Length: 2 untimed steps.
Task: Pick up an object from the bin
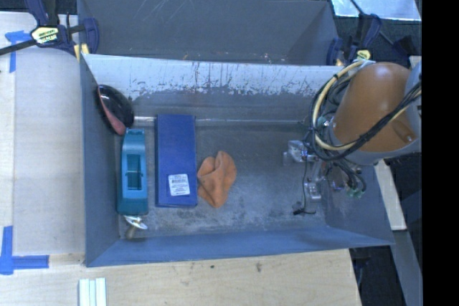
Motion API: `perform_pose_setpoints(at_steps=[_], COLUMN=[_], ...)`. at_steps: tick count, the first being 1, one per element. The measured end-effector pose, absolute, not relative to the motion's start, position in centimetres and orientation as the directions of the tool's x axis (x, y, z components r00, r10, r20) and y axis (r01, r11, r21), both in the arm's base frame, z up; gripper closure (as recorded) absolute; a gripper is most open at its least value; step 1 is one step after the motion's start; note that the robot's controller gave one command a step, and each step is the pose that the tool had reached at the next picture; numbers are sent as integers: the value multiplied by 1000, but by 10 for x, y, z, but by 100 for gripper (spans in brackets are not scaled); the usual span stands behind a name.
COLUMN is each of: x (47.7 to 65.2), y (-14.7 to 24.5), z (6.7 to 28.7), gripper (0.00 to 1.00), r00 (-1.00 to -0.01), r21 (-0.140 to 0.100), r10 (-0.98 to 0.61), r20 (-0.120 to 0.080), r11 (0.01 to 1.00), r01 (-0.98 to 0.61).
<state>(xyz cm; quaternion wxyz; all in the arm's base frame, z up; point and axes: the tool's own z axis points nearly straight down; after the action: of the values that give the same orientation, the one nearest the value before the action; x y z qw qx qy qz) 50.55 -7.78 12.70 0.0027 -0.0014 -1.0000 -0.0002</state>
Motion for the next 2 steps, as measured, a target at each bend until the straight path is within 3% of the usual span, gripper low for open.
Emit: perform_pose_setpoints(at_steps=[1, 2], x=[507, 517], y=[-78, -69], z=[131, 118], gripper=[0, 0], r00=[-1000, -997], r21=[-1, -2], r10=[1, 72], r20=[-3, -6], r11=[1000, 997], r01=[1, 72])
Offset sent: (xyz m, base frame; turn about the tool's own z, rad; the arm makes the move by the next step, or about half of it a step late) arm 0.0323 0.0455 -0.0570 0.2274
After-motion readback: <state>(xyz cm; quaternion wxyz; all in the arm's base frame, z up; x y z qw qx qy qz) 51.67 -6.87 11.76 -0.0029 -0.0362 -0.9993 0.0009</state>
